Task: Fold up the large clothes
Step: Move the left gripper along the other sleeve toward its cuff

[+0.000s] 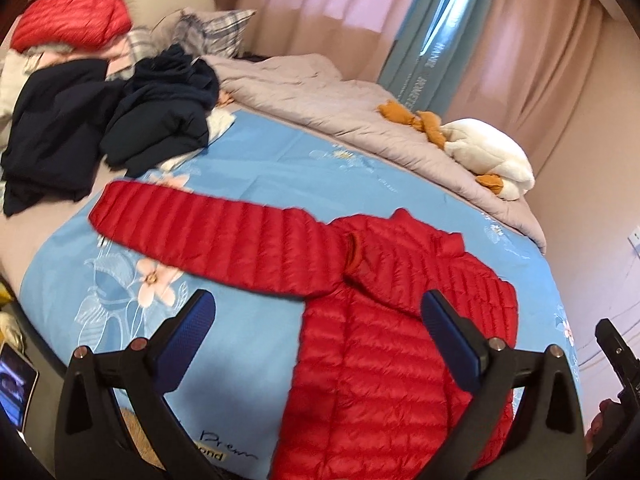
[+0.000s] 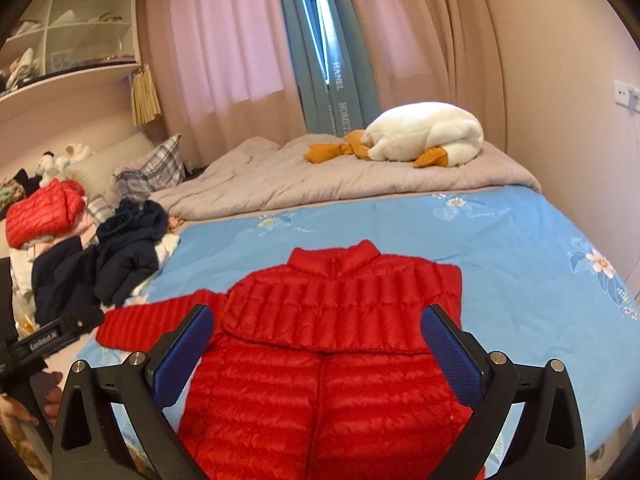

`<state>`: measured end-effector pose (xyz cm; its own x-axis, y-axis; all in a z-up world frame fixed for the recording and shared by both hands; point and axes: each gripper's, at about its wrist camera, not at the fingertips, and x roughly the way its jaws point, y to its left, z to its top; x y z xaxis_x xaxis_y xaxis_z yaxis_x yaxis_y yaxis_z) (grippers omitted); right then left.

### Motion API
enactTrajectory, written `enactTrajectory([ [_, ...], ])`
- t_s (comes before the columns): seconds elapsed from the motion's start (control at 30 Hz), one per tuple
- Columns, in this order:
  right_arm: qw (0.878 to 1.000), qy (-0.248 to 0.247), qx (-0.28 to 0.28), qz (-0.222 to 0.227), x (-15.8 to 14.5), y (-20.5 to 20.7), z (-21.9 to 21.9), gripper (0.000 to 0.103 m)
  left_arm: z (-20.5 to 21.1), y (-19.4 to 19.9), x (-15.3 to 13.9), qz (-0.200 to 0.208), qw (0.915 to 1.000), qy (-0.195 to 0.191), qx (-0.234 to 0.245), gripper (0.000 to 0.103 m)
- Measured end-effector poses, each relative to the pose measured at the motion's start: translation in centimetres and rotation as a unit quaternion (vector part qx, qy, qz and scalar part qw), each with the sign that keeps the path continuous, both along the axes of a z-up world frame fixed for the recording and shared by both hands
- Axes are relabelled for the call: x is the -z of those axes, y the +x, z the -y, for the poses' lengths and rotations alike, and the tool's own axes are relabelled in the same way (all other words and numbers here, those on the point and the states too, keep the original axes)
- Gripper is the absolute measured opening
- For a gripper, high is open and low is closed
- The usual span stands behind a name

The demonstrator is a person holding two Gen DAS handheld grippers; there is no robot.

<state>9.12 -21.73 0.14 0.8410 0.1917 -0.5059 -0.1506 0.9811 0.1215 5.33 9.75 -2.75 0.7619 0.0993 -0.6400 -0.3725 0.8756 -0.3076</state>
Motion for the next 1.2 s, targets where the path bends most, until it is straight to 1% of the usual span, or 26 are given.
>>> enactTrajectory([
  [0.13, 1.0, 0.005, -0.007, -0.013, 0.5, 0.1, -0.2, 0.102, -1.1, -0.6, 0.9, -0.012, 0.9997, -0.017, -0.016, 0.103],
  [0.3, 1.0, 0.013, -0.01, -0.024, 0.8, 0.1, -0.4, 0.102, -2.3, -1.4, 1.5, -0.012, 0.999, -0.028, -0.032, 0.103],
  [0.47, 0.999, 0.01, -0.016, -0.032, 1.0, 0.0, -1.0, 0.102, -3.7, -1.9, 1.8, -0.011, 0.9979, -0.047, -0.044, 0.103],
  [0.7, 0.999, 0.005, -0.016, -0.039, 1.2, 0.1, -1.3, 0.102, -5.3, -2.3, 2.4, -0.012, 0.9961, -0.061, -0.063, 0.103],
  [1.2, 0.999, -0.002, -0.004, -0.052, 1.7, 0.5, -1.6, 0.102, -10.2, -2.7, 4.6, -0.025, 0.988, -0.088, -0.125, 0.102],
])
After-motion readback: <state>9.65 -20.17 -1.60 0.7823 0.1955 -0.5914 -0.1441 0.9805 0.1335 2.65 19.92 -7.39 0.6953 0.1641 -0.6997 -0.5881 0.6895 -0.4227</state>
